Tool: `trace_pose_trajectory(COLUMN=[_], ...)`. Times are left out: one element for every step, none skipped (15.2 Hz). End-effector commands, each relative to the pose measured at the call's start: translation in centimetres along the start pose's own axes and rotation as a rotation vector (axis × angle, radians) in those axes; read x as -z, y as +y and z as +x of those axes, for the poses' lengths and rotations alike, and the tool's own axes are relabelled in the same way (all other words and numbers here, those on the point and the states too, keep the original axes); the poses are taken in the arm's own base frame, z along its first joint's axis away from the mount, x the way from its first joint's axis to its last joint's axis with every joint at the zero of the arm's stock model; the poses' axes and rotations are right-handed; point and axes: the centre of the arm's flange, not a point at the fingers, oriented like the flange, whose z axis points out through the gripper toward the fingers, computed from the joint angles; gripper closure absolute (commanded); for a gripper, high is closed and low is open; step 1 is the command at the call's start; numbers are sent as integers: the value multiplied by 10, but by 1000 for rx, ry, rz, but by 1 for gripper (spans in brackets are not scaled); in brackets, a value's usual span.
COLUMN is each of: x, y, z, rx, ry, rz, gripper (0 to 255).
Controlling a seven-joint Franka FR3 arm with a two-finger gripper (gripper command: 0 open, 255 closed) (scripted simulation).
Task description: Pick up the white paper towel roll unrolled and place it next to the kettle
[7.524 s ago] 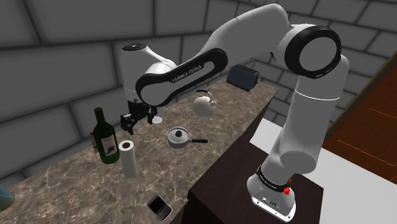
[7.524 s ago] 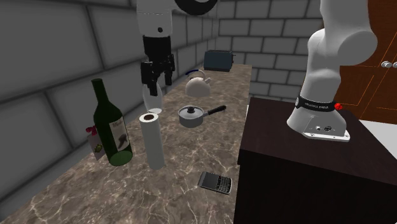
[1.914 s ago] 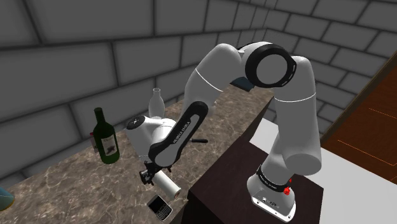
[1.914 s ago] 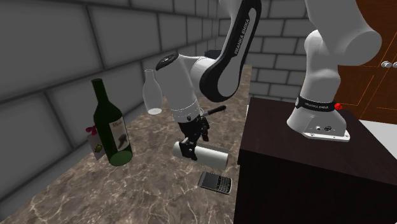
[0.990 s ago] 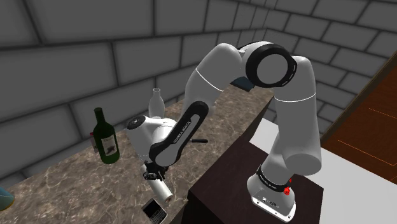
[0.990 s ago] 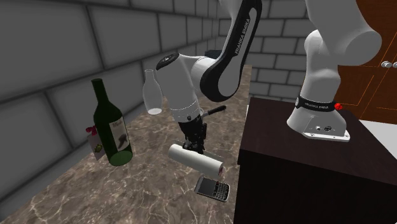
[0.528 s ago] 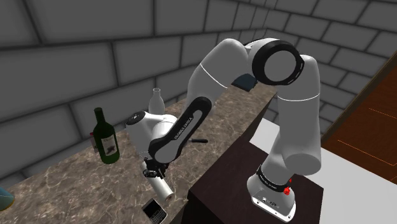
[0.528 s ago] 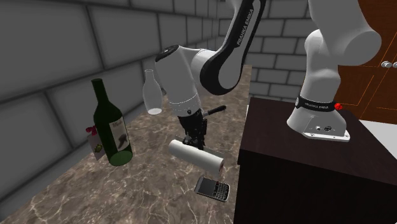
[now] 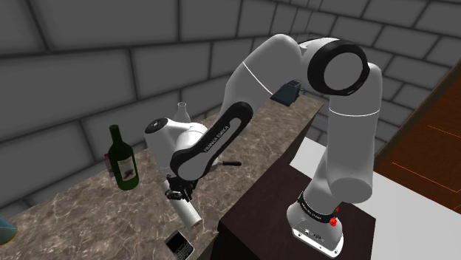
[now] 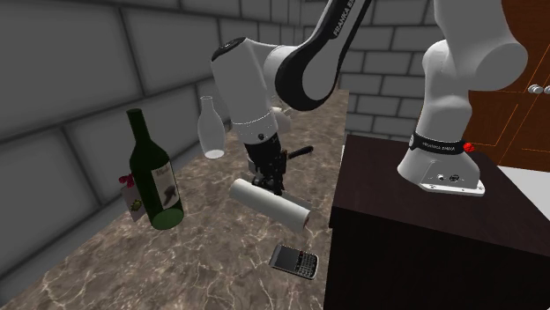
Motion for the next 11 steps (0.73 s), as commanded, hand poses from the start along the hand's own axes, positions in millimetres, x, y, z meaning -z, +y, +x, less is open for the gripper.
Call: trace_pose_trajectory(x=[11,16,21,26,31,36,41,47,52,57,62], y=[2,3,4,5,6,7,9,10,11,12,13], z=[-2,-3,-4,-5,-6,-7,-8,-9,-10,-11,-12], rx=[0,0,0,0,0,0,0,0,0,0,0], ry=[0,0,0,0,0,0,0,0,0,0,0], rz=[0,0,0,0,0,0,0,0,0,0,0], gripper=[255,255,255,255,255,255,255,255,255,255,255])
